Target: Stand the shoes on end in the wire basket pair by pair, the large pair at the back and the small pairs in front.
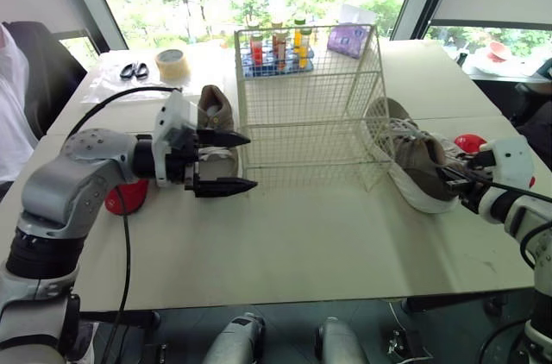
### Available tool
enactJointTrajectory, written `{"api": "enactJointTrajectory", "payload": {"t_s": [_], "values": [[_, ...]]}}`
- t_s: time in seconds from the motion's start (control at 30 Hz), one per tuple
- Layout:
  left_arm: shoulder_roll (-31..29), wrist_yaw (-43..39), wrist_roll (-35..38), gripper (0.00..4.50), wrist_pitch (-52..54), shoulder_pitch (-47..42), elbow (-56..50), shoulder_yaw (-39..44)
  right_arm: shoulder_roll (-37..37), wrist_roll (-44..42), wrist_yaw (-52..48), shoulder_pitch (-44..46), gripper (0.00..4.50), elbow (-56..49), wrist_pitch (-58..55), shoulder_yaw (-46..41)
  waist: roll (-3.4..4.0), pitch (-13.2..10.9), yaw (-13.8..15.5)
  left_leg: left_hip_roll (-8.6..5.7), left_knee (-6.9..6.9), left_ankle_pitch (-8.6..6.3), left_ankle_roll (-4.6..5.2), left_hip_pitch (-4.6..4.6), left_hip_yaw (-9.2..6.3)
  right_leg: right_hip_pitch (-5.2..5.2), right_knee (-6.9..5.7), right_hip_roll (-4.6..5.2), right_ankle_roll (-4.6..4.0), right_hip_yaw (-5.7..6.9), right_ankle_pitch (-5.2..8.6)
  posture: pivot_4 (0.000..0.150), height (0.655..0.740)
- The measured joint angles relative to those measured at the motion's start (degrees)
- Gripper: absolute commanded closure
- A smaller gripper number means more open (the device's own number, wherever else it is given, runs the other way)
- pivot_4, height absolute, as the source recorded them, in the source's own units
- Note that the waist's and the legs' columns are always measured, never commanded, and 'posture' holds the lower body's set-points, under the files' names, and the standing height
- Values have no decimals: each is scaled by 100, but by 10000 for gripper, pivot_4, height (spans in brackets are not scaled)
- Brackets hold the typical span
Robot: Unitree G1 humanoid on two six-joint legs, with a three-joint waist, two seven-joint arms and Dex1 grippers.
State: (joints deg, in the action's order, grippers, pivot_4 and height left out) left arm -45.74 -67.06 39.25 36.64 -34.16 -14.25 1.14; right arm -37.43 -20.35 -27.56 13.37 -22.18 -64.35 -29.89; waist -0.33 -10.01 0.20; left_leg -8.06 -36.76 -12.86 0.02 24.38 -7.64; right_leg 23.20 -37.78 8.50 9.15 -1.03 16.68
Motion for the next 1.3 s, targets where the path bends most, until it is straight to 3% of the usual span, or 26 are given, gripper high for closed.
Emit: {"api": "enactJointTrajectory", "payload": {"t_s": [0.1,0.23,0.37,0.53,0.67,0.83,1.1,1.3], "values": [[0,-51,-6,0,-41,-3,106,0,-140,-126,68,158,43467,-65,-274,0,3,-2,-5,-1,0,0,0,2,1,3,-1,1,0,-1,0,1500,7400],[108,-58,15,0,-76,-332,482,17,-690,-284,317,1417,43467,-12,-669,-218,44,-27,-12,-4,-9,0,1,11,4,16,-14,3,1,-2,0,1500,7400],[273,35,87,0,-2,-740,832,83,-1311,-315,508,2456,43467,-11,-645,-475,39,-25,33,-2,-4,-1,1,11,-2,12,-9,2,1,6,2,1500,7400],[408,311,212,0,581,-1383,1495,170,-1918,-484,80,2719,43467,26,-271,-332,37,-27,-2,-4,-17,-4,7,16,4,12,-12,3,2,4,1,1500,7400],[352,175,334,0,1207,-2141,2303,198,-2592,-834,-1299,2653,43467,-244,962,158,40,-28,-122,-2,-13,-21,36,14,4,16,-18,-2,8,6,5,1500,7400],[290,-161,291,0,1625,-2947,3492,197,-2796,-689,-2398,2621,43467,-391,2883,1075,31,-33,-234,-9,-31,-19,32,14,11,12,-20,4,12,5,7,1500,7400],[217,-428,-23,0,1840,-3555,4576,189,-2631,478,-2857,2939,43467,520,5661,2129,30,-35,-262,-13,-29,-12,20,16,11,20,-25,6,17,3,10,1500,7400],[316,-568,-176,0,1961,-3560,4527,81,-2436,683,-3038,3327,43467,727,6434,2438,30,-35,-263,-12,-30,-11,20,16,10,20,-27,5,17,2,10,1500,7400]]}}
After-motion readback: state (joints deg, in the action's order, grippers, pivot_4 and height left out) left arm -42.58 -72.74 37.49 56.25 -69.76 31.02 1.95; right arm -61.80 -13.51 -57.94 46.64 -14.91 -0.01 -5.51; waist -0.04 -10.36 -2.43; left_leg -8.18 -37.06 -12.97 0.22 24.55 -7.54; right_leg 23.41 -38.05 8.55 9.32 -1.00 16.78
